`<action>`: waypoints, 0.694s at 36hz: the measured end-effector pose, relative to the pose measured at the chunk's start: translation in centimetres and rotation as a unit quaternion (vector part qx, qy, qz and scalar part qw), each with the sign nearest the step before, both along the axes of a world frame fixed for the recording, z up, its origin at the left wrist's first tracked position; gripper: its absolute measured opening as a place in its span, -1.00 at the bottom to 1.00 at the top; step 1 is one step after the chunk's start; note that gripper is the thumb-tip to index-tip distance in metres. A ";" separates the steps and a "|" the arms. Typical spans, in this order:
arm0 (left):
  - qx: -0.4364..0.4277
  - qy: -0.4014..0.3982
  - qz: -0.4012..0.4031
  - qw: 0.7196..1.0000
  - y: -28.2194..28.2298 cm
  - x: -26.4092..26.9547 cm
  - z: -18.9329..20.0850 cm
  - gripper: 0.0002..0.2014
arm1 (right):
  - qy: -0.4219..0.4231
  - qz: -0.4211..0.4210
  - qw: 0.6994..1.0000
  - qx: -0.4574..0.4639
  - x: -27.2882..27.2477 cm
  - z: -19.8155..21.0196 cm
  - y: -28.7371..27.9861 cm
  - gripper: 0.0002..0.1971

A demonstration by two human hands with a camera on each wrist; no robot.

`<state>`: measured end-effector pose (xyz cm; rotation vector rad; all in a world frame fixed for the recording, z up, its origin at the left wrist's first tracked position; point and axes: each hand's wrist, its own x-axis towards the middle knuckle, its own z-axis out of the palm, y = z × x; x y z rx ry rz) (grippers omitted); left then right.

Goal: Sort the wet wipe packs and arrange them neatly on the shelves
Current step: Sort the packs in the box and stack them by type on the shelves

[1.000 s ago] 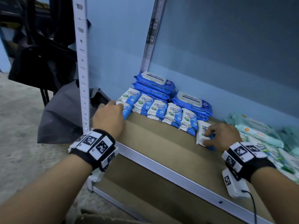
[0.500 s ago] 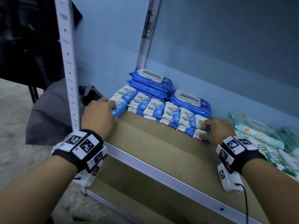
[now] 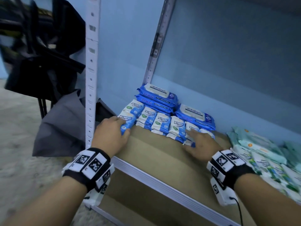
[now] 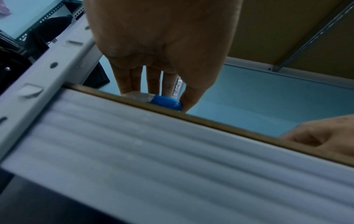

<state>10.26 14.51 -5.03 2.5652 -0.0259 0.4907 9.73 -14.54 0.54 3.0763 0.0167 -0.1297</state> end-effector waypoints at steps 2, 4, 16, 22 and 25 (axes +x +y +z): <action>0.000 -0.001 -0.008 1.000 0.1 -0.1 0.0 -0.68 | 0.034 0.003 0.999 0.001 0.2 -0.6 0.8 -0.38; 0.003 0.001 -0.012 1.000 0.1 -0.1 0.0 -0.68 | 0.043 -0.010 0.999 0.006 0.5 -0.6 0.9 -0.39; -0.002 0.024 -0.008 1.000 0.2 0.3 0.0 -0.60 | 0.109 0.055 0.992 -0.018 2.6 -0.4 3.9 -0.29; 0.015 0.031 -0.010 0.999 0.0 0.5 -0.1 -0.59 | 0.125 0.051 0.989 -0.057 3.1 -0.9 5.4 -0.36; 0.023 0.030 -0.014 0.999 -0.1 0.6 -0.1 -0.59 | 0.137 0.044 0.988 -0.048 2.9 -0.4 5.5 -0.32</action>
